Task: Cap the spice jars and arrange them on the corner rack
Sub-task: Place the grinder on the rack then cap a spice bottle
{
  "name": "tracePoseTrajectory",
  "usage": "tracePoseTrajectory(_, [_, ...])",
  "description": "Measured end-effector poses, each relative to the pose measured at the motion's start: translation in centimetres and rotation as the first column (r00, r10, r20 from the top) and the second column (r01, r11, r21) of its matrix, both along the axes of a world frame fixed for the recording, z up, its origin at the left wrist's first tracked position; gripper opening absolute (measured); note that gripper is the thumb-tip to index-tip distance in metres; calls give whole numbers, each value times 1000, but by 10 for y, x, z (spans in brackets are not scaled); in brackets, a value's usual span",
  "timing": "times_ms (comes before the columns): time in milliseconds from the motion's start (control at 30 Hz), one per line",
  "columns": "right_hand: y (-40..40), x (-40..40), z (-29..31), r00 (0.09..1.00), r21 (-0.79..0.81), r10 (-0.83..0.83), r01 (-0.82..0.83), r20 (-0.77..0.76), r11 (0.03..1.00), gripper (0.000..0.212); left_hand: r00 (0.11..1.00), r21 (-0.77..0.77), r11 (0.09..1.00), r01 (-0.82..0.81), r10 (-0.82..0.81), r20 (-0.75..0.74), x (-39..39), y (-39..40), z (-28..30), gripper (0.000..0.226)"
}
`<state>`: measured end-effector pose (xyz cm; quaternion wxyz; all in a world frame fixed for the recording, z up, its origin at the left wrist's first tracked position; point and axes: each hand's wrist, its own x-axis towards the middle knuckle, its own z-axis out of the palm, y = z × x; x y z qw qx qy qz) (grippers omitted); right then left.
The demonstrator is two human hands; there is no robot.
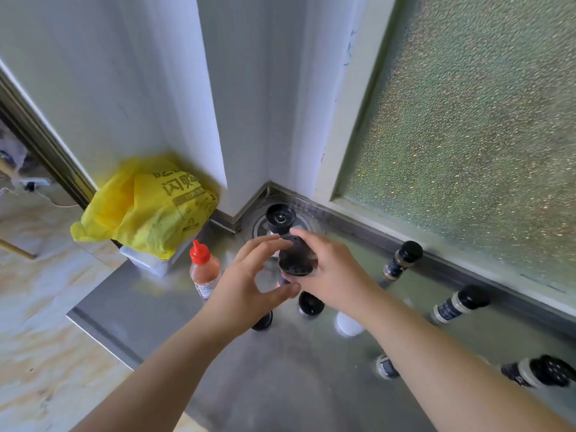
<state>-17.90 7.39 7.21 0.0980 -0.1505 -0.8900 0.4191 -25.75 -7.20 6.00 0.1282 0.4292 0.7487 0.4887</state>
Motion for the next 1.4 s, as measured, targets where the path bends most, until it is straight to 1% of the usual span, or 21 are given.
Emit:
tracePoseTrajectory(67, [1,14,2,1000,2,-12,12,11,1000,75,991,-20,998,58,-55,124,11,3,4,56])
tracePoseTrajectory(133, [3,29,2,1000,5,-18,18,18,1000,79,957,-17,991,135,-126,260,23,7,3,54])
tracePoseTrajectory(200, [5,45,2,1000,29,-18,18,19,999,81,896,57,982,181,-189,402,34,10,2,51])
tracePoseTrajectory(233, [6,53,2,1000,44,-23,23,8,999,81,872,90,978,189,-209,443,38,11,3,53])
tracePoseTrajectory(433, [8,86,9,992,28,-107,109,-73,994,76,825,172,958,229,-285,489,59,24,18,58])
tracePoseTrajectory(567, [9,96,15,988,74,-122,129,-98,989,72,803,217,953,210,-295,518,70,30,26,60])
tracePoseTrajectory(600, [10,98,15,987,91,-122,132,-109,987,71,797,223,954,201,-292,529,73,31,27,56])
tracePoseTrajectory(700, [11,103,15,979,146,-135,157,-153,977,69,778,241,957,160,-273,566,79,35,34,34])
tracePoseTrajectory(800, [12,106,19,971,183,-151,186,-188,965,68,770,252,965,72,-214,601,86,41,41,20])
tracePoseTrajectory(900, [10,106,25,961,228,-134,190,-243,955,69,802,233,972,-27,-118,586,92,49,49,9])
tracePoseTrajectory(933, [10,107,27,956,237,-132,196,-261,951,70,801,218,975,-51,-90,591,92,50,51,8])
tracePoseTrajectory(1033, [9,111,33,958,215,-155,209,-243,954,78,768,170,982,-84,-45,638,89,51,56,27])
tracePoseTrajectory(1100, [8,114,37,960,171,-166,207,-227,963,80,745,161,985,-62,-62,665,88,50,60,26])
tracePoseTrajectory(1200, [6,116,41,952,148,-155,199,-262,969,66,693,174,984,-29,-106,713,88,49,66,15])
tracePoseTrajectory(1300, [4,117,45,949,145,-131,178,-286,973,51,662,172,984,-43,-101,743,88,47,66,14])
tracePoseTrajectory(1400, [2,118,42,947,147,-121,170,-296,974,46,651,149,987,-64,-72,756,89,45,67,11])
